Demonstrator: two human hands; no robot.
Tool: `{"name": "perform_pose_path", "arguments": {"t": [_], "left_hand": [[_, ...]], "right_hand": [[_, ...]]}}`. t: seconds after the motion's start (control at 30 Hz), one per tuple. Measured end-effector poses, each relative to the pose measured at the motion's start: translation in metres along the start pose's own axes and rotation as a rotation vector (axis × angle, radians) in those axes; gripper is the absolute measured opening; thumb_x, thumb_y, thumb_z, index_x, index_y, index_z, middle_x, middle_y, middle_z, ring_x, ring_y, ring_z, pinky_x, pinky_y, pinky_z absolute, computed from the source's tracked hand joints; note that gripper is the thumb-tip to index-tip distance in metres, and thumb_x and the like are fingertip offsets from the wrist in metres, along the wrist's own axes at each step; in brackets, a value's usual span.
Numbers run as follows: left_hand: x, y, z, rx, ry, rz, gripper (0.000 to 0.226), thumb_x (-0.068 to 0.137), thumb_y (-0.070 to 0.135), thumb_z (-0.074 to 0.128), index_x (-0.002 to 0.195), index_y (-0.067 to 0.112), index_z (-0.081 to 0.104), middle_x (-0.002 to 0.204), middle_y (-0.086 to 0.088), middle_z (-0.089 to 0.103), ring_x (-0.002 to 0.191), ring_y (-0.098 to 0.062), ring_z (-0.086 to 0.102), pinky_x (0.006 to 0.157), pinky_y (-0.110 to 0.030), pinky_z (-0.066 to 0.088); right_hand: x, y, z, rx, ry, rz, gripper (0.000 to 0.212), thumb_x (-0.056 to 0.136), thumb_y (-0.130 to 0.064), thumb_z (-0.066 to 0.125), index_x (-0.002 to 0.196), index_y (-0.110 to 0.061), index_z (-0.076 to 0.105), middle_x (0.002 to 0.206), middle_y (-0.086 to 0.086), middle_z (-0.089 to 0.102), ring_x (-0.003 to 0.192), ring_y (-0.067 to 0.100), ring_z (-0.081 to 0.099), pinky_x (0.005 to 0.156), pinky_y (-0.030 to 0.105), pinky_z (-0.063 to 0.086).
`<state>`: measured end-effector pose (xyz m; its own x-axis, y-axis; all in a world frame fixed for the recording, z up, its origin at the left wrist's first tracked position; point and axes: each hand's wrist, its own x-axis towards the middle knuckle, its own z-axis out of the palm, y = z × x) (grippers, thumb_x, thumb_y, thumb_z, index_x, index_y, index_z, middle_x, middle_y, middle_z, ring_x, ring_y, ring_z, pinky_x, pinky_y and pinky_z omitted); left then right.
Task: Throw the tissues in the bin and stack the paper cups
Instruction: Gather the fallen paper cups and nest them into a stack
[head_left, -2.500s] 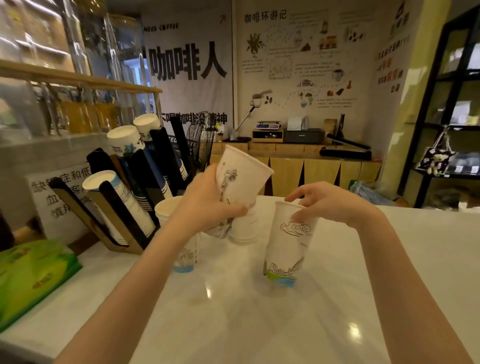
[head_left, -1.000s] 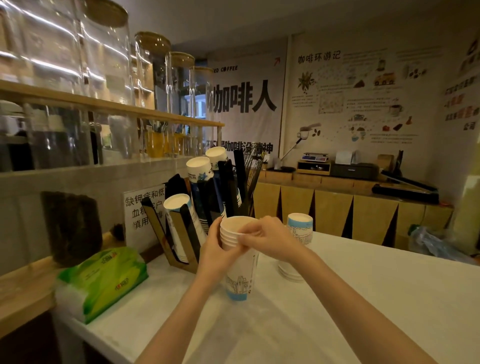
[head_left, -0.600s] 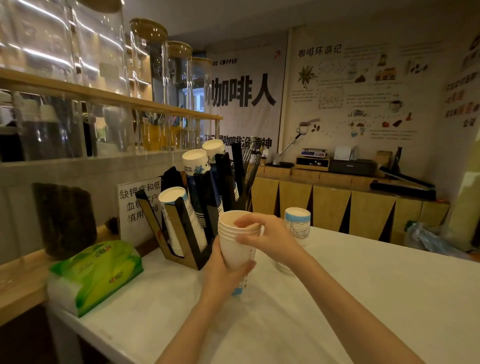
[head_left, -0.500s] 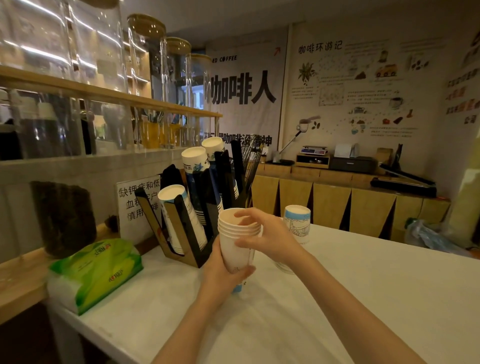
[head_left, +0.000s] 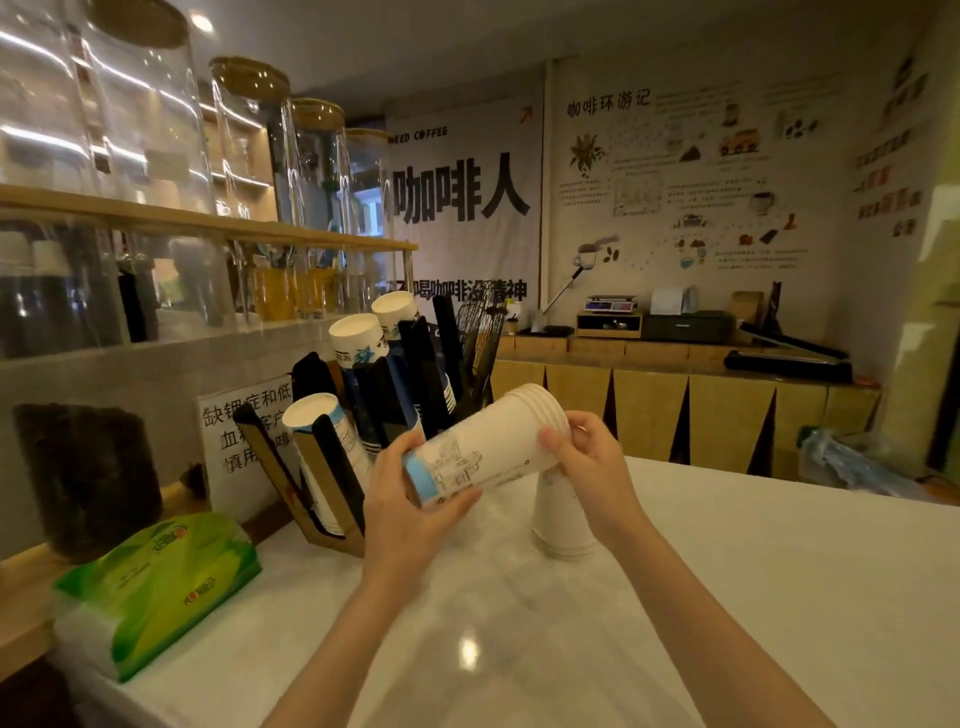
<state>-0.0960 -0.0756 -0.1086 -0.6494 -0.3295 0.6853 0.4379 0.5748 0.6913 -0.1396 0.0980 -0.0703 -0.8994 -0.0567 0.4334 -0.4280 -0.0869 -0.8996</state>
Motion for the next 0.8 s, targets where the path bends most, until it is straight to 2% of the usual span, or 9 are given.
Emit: {"name": "perform_pose_path", "arguments": {"t": [0.13, 0.27, 0.33, 0.4, 0.5, 0.57, 0.67, 0.73, 0.8], "left_hand": [[0.036, 0.036, -0.005, -0.069, 0.025, 0.092, 0.084, 0.057, 0.043, 0.077, 0.128, 0.023, 0.039, 0.125, -0.005, 0.052, 0.115, -0.020, 0.054, 0.087, -0.040, 0.056], [0.073, 0.075, 0.002, -0.031, -0.028, 0.252, 0.075, 0.062, 0.023, 0.080, 0.128, 0.016, 0.044, 0.120, -0.001, 0.051, 0.108, -0.012, 0.052, 0.076, -0.009, 0.051], [0.089, 0.089, 0.009, 0.015, -0.085, 0.308, 0.075, 0.063, 0.021, 0.080, 0.129, 0.014, 0.045, 0.121, -0.001, 0.049, 0.110, -0.009, 0.047, 0.075, -0.005, 0.046], [0.104, 0.098, 0.020, 0.049, -0.132, 0.330, 0.077, 0.062, 0.023, 0.080, 0.130, 0.015, 0.043, 0.122, 0.001, 0.047, 0.111, -0.008, 0.044, 0.077, -0.006, 0.045], [0.119, 0.103, 0.042, 0.066, -0.197, 0.328, 0.077, 0.062, 0.026, 0.081, 0.129, 0.016, 0.043, 0.127, -0.004, 0.047, 0.113, -0.012, 0.044, 0.083, -0.019, 0.051], [0.125, 0.102, 0.056, 0.082, -0.222, 0.291, 0.077, 0.062, 0.027, 0.080, 0.129, 0.017, 0.043, 0.128, -0.004, 0.047, 0.113, -0.014, 0.045, 0.082, -0.021, 0.050], [0.128, 0.092, 0.075, 0.085, -0.265, 0.214, 0.076, 0.062, 0.028, 0.081, 0.127, 0.017, 0.045, 0.127, -0.007, 0.047, 0.115, -0.022, 0.049, 0.091, -0.041, 0.052], [0.125, 0.082, 0.086, 0.113, -0.291, 0.183, 0.073, 0.061, 0.029, 0.081, 0.125, 0.017, 0.048, 0.123, -0.006, 0.048, 0.112, -0.022, 0.050, 0.092, -0.041, 0.050], [0.118, 0.072, 0.098, 0.148, -0.308, 0.149, 0.066, 0.062, 0.031, 0.081, 0.120, 0.016, 0.052, 0.119, -0.003, 0.048, 0.107, -0.017, 0.049, 0.088, -0.032, 0.048]], "right_hand": [[0.007, -0.003, -0.008, 0.057, 0.001, 0.107, 0.030, 0.092, -0.022, 0.051, 0.121, -0.017, 0.044, 0.110, 0.002, 0.058, 0.103, 0.021, 0.057, 0.077, 0.030, 0.055], [0.016, -0.011, -0.019, 0.010, -0.006, 0.092, 0.038, 0.094, -0.020, 0.047, 0.132, -0.017, 0.041, 0.118, 0.000, 0.054, 0.111, 0.018, 0.054, 0.076, 0.024, 0.052], [0.022, -0.016, -0.030, -0.051, 0.013, 0.083, 0.034, 0.094, -0.019, 0.048, 0.127, -0.020, 0.045, 0.111, -0.005, 0.055, 0.104, 0.012, 0.054, 0.074, 0.020, 0.049], [0.027, -0.017, -0.038, -0.135, 0.030, 0.092, 0.026, 0.093, -0.021, 0.048, 0.119, -0.022, 0.051, 0.106, -0.007, 0.054, 0.099, 0.008, 0.052, 0.075, 0.020, 0.045], [0.032, -0.013, -0.045, -0.212, 0.059, 0.170, 0.032, 0.093, -0.026, 0.048, 0.124, -0.016, 0.053, 0.117, 0.000, 0.049, 0.107, 0.012, 0.045, 0.086, 0.026, 0.039], [0.029, -0.011, -0.046, -0.144, 0.044, 0.258, 0.038, 0.094, -0.028, 0.046, 0.130, -0.016, 0.049, 0.119, 0.000, 0.048, 0.106, 0.011, 0.040, 0.092, 0.030, 0.036], [0.023, -0.007, -0.046, 0.057, 0.005, 0.427, 0.043, 0.097, -0.032, 0.040, 0.137, -0.017, 0.042, 0.132, 0.004, 0.049, 0.122, 0.019, 0.042, 0.102, 0.033, 0.032], [0.020, -0.001, -0.046, 0.123, 0.025, 0.510, 0.044, 0.097, -0.035, 0.037, 0.137, -0.016, 0.042, 0.141, 0.008, 0.046, 0.125, 0.023, 0.041, 0.105, 0.036, 0.031], [0.021, 0.005, -0.046, 0.181, 0.049, 0.574, 0.045, 0.098, -0.035, 0.034, 0.135, -0.013, 0.044, 0.133, 0.010, 0.050, 0.124, 0.025, 0.042, 0.106, 0.037, 0.031]]}}
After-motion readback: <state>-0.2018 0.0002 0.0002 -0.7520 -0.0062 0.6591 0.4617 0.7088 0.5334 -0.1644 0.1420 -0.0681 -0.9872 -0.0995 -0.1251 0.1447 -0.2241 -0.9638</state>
